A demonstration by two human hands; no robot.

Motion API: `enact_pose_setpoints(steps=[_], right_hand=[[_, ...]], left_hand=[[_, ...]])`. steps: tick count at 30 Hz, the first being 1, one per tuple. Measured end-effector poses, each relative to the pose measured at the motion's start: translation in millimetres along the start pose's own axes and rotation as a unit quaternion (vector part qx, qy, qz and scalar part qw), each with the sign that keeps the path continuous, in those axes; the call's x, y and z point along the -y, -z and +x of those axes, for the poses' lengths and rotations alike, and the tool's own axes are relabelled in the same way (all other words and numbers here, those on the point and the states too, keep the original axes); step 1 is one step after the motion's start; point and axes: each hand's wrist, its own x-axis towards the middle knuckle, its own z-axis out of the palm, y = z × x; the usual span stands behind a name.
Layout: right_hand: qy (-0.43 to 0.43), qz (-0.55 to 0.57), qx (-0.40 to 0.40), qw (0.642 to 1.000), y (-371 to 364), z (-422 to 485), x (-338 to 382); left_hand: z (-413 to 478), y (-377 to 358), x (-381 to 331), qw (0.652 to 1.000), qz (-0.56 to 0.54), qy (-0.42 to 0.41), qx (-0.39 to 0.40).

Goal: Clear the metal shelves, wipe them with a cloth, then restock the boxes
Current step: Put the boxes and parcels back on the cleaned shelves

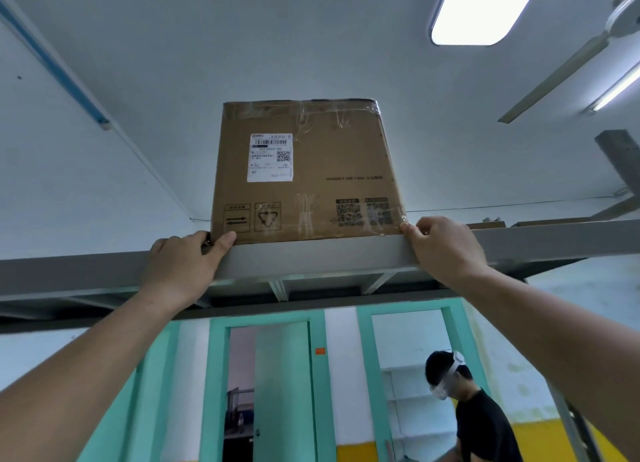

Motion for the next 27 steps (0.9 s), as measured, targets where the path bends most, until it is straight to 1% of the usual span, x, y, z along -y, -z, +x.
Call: enact_pose_setpoints(steps=[3,5,6,7,8,9,10,11,13,15,17,18,20,22,23,26,27], right_hand=[[0.037,-0.015,-0.004,0.999,1,-9,-1],[0.049,-0.011,0.009,0.999,2,-16,2],[0.052,-0.004,0.020,0.998,2,-17,1],[0.049,0.004,0.031,0.998,5,-19,1],[0.050,0.012,0.037,0.998,6,-24,-1],[0.053,0.013,0.043,0.998,10,-33,-2],[0.064,0.015,0.048,0.997,12,-44,-6],[0.075,0.014,0.056,0.996,14,-57,-8],[0.082,0.008,0.065,0.994,18,-92,-11],[0.070,-0.003,0.080,0.994,21,-125,-11],[0.051,-0.002,0.101,0.994,27,-154,-3],[0.046,0.002,0.105,0.993,31,-166,0],[0.014,0.000,0.105,0.994,46,-200,3],[-0.025,-0.002,0.088,0.996,62,-240,8],[-0.064,-0.030,0.078,0.994,77,-275,12],[-0.150,-0.084,0.072,0.982,113,-369,29],[-0.205,-0.125,0.063,0.969,133,-418,45]], left_hand=[[0,6,-4,0.999,0.023,0.016,0.041],[-1,9,-10,0.998,0.001,0.042,0.054],[-4,12,-12,0.997,-0.034,0.060,0.035],[-8,15,-14,0.994,-0.083,0.070,-0.012],[-17,18,-19,0.986,-0.135,0.062,-0.079],[-27,20,-26,0.972,-0.185,0.034,-0.143],[-42,22,-38,0.956,-0.231,-0.006,-0.182],[-57,22,-51,0.943,-0.268,-0.044,-0.191],[-88,7,-77,0.932,-0.325,-0.089,-0.135],[-119,-17,-101,0.911,-0.394,-0.103,-0.061],[-151,-39,-124,0.883,-0.461,-0.086,-0.006],[-167,-49,-134,0.863,-0.500,-0.068,0.017],[-209,-66,-153,0.804,-0.589,-0.025,0.077],[-252,-81,-161,0.742,-0.657,0.018,0.133],[-286,-83,-163,0.715,-0.678,0.028,0.170],[-369,-88,-151,0.648,-0.719,0.051,0.247],[-411,-75,-147,0.617,-0.726,0.040,0.302]])
